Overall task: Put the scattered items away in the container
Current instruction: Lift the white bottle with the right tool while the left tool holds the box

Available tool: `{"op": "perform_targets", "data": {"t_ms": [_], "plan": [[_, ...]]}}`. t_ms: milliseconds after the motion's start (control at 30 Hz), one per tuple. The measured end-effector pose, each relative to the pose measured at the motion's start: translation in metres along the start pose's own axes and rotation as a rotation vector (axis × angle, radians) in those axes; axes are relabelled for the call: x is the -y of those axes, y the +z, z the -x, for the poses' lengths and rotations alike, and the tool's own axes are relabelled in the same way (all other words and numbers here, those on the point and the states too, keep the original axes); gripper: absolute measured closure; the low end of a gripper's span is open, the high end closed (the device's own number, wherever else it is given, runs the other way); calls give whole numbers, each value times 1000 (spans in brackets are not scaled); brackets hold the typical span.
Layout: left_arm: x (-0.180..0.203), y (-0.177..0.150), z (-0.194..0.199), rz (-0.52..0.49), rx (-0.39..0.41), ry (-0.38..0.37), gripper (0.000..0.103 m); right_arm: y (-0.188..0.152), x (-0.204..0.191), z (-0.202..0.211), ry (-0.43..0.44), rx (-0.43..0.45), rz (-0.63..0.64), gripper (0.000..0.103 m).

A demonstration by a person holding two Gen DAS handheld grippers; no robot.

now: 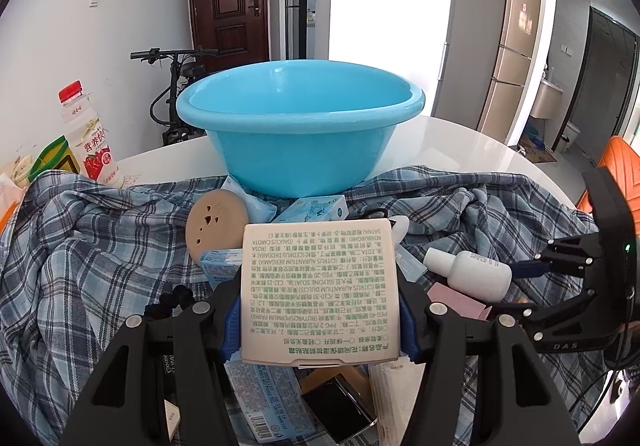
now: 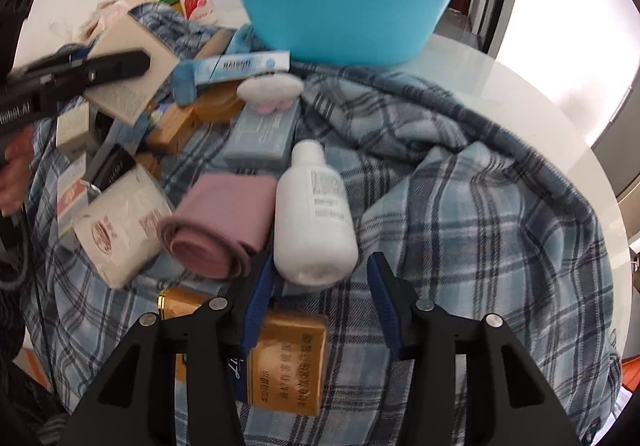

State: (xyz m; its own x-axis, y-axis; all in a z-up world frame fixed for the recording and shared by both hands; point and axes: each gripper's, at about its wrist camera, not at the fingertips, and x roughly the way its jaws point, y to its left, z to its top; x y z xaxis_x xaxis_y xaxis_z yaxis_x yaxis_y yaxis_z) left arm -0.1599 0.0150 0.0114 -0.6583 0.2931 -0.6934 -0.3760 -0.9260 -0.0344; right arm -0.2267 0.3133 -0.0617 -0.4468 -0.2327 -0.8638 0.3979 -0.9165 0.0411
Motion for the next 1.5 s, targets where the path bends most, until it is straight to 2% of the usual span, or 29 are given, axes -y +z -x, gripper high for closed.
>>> {"op": "perform_targets", "data": {"t_ms": [200,367,600,733,900,1167,1433,1500], "plan": [[0,0,-1,-5,-2,3,41,6,-6,0,-32,53,22,59],[-1,-1,-2,-7,-8,4,41,5,-9,-2,-48,39,36,64],[-3,0,0,-10,-2,9,41,3,-26,54,-97,192,90,65],[-1,0,3,-13,6,4,41,15,-32,55,-126,224,119,65],[0,0,8,-16,18,0,41,18,-25,34,-65,184,60,65],[-3,0,8,-8,13,2,41,-3,-16,38,-39,222,-18,65],[-7,2,12,7,15,-24,41,-12,-15,40,-28,266,-7,64],[-8,2,13,10,18,-24,41,-10,-15,37,-14,275,-4,54]]}}
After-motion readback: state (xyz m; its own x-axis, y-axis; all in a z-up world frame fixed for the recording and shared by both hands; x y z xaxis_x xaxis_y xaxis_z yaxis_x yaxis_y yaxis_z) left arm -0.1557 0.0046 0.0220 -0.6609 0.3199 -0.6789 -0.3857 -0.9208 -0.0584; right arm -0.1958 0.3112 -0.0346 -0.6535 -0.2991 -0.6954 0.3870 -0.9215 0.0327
